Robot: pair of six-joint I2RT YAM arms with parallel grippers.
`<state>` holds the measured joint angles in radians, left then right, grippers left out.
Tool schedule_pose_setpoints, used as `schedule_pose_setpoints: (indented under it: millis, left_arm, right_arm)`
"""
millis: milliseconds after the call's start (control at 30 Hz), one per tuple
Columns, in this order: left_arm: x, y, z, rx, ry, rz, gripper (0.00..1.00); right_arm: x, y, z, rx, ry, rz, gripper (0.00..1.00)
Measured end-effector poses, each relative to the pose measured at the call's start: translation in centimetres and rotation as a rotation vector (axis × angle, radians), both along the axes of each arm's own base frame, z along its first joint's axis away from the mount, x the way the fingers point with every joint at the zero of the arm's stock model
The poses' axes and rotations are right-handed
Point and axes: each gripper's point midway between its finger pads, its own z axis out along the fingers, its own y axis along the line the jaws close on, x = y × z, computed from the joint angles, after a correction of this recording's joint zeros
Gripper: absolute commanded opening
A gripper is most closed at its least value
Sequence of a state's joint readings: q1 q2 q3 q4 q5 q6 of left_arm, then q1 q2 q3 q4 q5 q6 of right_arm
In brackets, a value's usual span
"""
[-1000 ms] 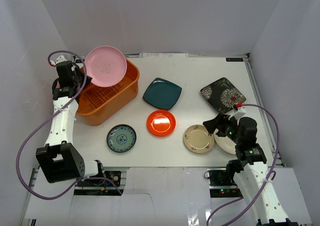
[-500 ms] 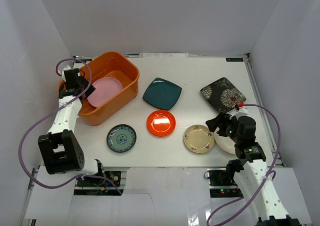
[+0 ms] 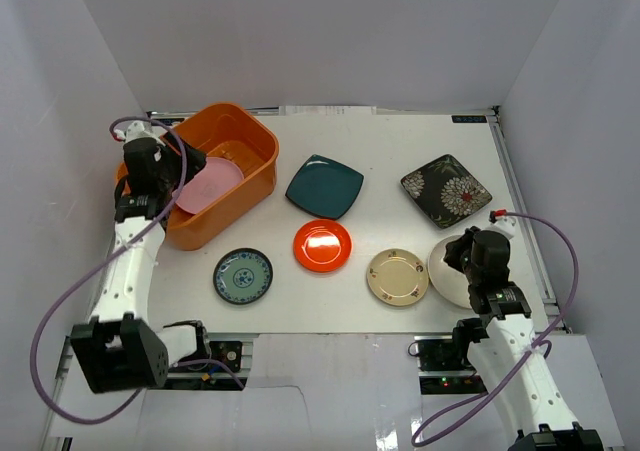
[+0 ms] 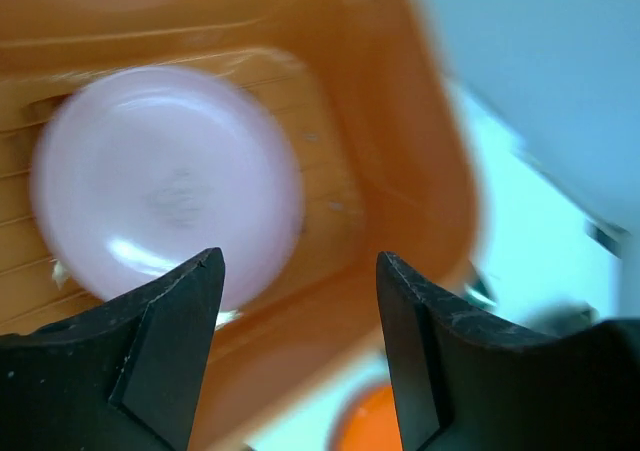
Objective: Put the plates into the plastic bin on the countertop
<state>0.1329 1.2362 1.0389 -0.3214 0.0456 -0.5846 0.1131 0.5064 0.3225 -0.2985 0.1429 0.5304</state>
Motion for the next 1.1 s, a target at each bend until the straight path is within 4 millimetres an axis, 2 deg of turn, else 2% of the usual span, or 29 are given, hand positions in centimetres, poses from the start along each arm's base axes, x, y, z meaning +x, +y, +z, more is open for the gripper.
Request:
schedule_pose_setpoints:
  millis: [67,100,133,200,233,300,367,467,600,700,800,900,933,1000,1033,1100]
  left_arm:
    - [-1.4,-3.6,3.8,0.001,-0.120,-0.104,0.73]
    - [-2.6,-6.1,5.9,-0.005,-0.190,-0.186,0.74]
    - [-4.0,-8.7,7.6,-0.014,-0.251,-0.277,0.74]
    - [-7.3,-13.3,10.0,-0.034,-0.351,-0.468,0.75]
    - [-8.9,-15.0,10.4,-0.041,-0.385,-0.555,0.77]
    - [-11.8,-17.5,10.1,-0.053,-0.416,-0.707,0.79]
    - [-14.1,-19.0,8.4,-0.065,-0.400,-0.832,0.80]
    - [-16.3,-20.2,4.6,-0.087,-0.333,-0.948,0.80]
    - [-18.6,-20.7,-0.4,-0.099,-0.224,-1.018,0.81]
    - [-19.7,-21.0,-1.5,-0.090,-0.193,-1.057,0.81]
    - [-20.4,-21.3,-1.0,-0.076,-0.218,-1.084,0.81]
    - [-20.8,-21.5,-0.8,-0.063,-0.237,-1.098,0.81]
    - [-20.9,-21.5,-0.7,-0.058,-0.239,-1.101,0.81]
    - [-21.0,-21.5,-0.8,-0.054,-0.238,-1.099,0.81]
    - [-21.1,-21.5,-0.8,-0.053,-0.236,-1.099,0.81]
    - [-21.2,-21.5,-0.9,-0.052,-0.231,-1.099,0.81]
  right_arm:
    - [0.1,-1.0,-0.1,-0.012,0.003,-0.068,0.14]
    - [0.2,-1.6,-0.2,-0.016,0.004,-0.105,0.19]
    - [0.1,-2.0,-0.2,-0.017,0.005,-0.134,0.43]
    - [0.0,-3.1,-0.6,-0.016,0.013,-0.210,0.76]
    - [-0.2,-3.7,-0.8,-0.031,0.021,-0.247,0.92]
    - [-0.7,-5.3,-0.9,-0.061,0.026,-0.333,0.97]
    - [-1.2,-7.1,-0.8,-0.099,0.023,-0.420,0.98]
    - [-2.1,-10.3,-0.8,-0.143,0.033,-0.572,0.97]
    - [-4.5,-14.2,-2.5,-0.168,0.146,-0.750,0.97]
    - [-6.1,-15.8,-4.0,-0.149,0.233,-0.839,0.97]
    - [-6.7,-15.8,-5.3,-0.108,0.297,-0.848,0.95]
    - [-6.8,-14.8,-7.1,-0.055,0.384,-0.812,0.82]
    - [-6.9,-14.6,-7.7,-0.047,0.415,-0.798,0.71]
    - [-6.4,-14.6,-7.7,-0.040,0.409,-0.792,0.62]
    - [-6.3,-14.6,-7.7,-0.034,0.404,-0.790,0.51]
    - [-6.1,-14.6,-7.8,-0.027,0.401,-0.793,0.41]
